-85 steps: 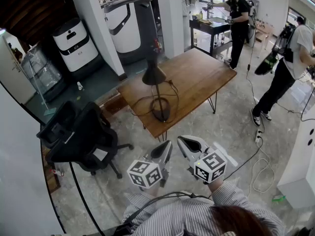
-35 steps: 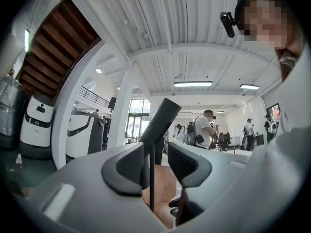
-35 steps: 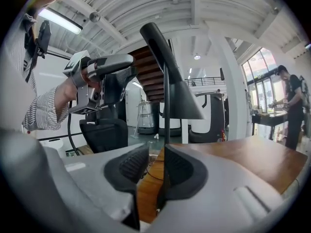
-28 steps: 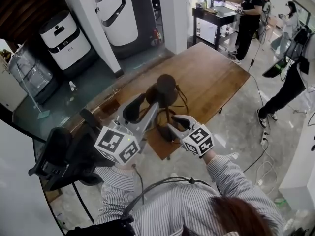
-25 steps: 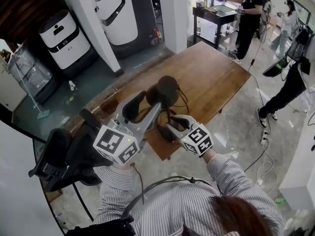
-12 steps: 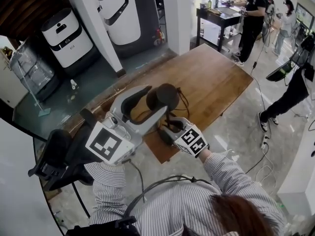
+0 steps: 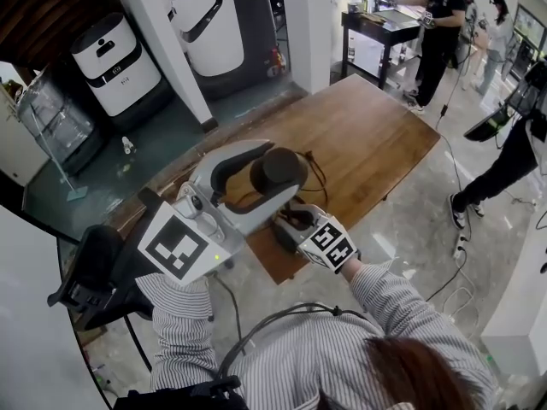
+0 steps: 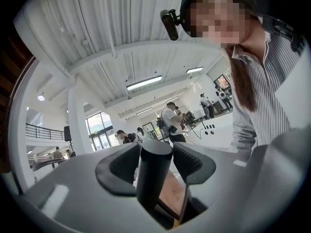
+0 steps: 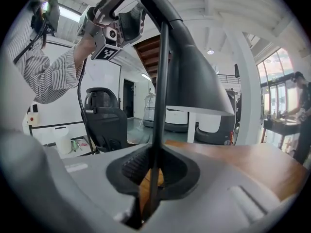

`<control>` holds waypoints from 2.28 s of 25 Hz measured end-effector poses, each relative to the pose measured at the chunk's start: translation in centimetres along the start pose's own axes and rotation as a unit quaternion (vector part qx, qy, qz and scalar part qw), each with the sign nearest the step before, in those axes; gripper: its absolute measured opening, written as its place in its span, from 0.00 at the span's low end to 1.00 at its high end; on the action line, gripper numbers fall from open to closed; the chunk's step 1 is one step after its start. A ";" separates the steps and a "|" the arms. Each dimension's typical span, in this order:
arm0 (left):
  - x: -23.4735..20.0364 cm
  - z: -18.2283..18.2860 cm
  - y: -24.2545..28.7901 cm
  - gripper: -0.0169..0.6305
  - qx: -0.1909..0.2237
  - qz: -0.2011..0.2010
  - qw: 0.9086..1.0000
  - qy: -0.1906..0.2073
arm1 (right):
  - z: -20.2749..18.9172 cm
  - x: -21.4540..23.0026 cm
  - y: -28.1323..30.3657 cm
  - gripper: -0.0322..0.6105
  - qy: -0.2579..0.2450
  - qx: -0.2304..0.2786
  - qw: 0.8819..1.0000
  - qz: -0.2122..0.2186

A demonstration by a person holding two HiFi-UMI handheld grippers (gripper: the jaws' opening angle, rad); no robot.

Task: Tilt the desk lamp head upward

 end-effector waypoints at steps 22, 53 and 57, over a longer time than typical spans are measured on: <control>0.3 0.0 -0.2 0.36 0.046 -0.007 0.999 0.007 | 0.0 0.3 0.0 0.11 0.064 -0.006 0.998 0.004; 4.5 -2.0 -0.3 0.18 0.113 -0.002 0.993 -0.043 | -0.3 0.6 0.2 0.11 0.099 -0.014 0.995 0.004; 4.3 -1.9 -0.1 0.18 0.096 -0.007 0.994 -0.052 | -0.3 0.6 0.2 0.10 0.085 -0.016 0.996 -0.001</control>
Point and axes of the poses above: the fingertips, and each gripper's own axes: y forward along the fingers, x to its right, z out of its top, the point moved 5 cm from there along -y, backward along the fingers, and after that the axes turned 10 degrees about -z, right-handed, at the moved point
